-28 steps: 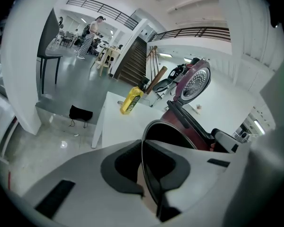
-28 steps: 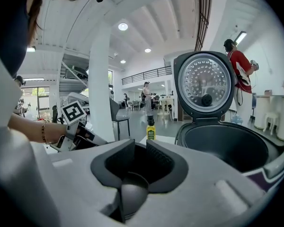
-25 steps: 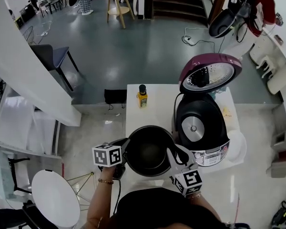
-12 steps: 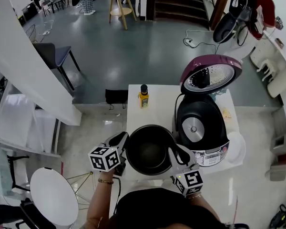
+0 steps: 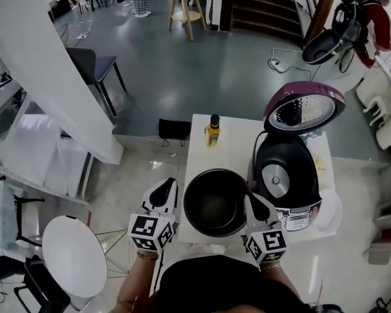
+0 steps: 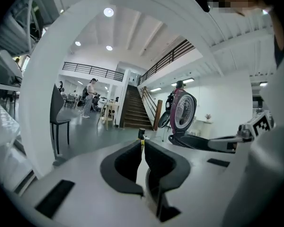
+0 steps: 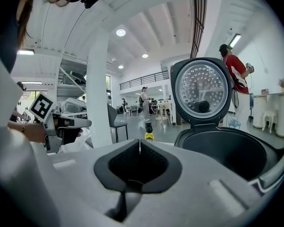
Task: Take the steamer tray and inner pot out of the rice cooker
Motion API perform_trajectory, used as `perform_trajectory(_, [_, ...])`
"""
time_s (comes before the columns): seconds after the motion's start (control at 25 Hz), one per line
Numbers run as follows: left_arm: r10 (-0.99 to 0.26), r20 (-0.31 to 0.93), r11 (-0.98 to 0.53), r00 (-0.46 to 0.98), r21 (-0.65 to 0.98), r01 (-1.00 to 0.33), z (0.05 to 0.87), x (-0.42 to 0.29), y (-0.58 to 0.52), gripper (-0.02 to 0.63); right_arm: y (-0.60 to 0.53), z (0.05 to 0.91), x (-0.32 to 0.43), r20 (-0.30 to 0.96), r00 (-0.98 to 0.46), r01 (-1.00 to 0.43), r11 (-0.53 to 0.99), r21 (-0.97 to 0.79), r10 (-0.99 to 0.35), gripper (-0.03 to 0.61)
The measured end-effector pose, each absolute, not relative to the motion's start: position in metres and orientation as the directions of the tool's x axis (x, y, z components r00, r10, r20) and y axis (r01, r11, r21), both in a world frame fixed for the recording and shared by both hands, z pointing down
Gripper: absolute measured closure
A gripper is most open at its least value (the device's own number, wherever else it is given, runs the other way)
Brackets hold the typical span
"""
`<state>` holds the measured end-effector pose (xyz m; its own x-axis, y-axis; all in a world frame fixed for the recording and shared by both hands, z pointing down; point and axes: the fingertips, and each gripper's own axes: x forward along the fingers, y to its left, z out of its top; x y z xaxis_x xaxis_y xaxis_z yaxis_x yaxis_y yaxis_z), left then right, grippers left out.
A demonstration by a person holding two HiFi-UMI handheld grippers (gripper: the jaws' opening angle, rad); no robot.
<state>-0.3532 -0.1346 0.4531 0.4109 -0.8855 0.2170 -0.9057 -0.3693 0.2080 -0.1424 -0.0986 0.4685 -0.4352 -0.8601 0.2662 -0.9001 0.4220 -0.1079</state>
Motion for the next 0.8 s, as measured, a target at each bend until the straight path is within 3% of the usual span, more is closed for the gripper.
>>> perform_trajectory(0.44, [-0.89, 0.272, -0.282, 0.367, 0.304, -0.91, 0.478, -0.373, -0.091, 0.592, -0.111, 0.467, -0.162, 0.256, -0.468, -0.884, 0.453, -0.118, -0.846, 0.572])
perform_trajectory(0.8, [-0.942, 0.199, -0.235, 0.271, 0.186, -0.954, 0.458, -0.385, -0.089, 0.592, -0.116, 0.466, -0.163, 0.242, -0.461, -0.887, 0.444, -0.122, -0.854, 0.574])
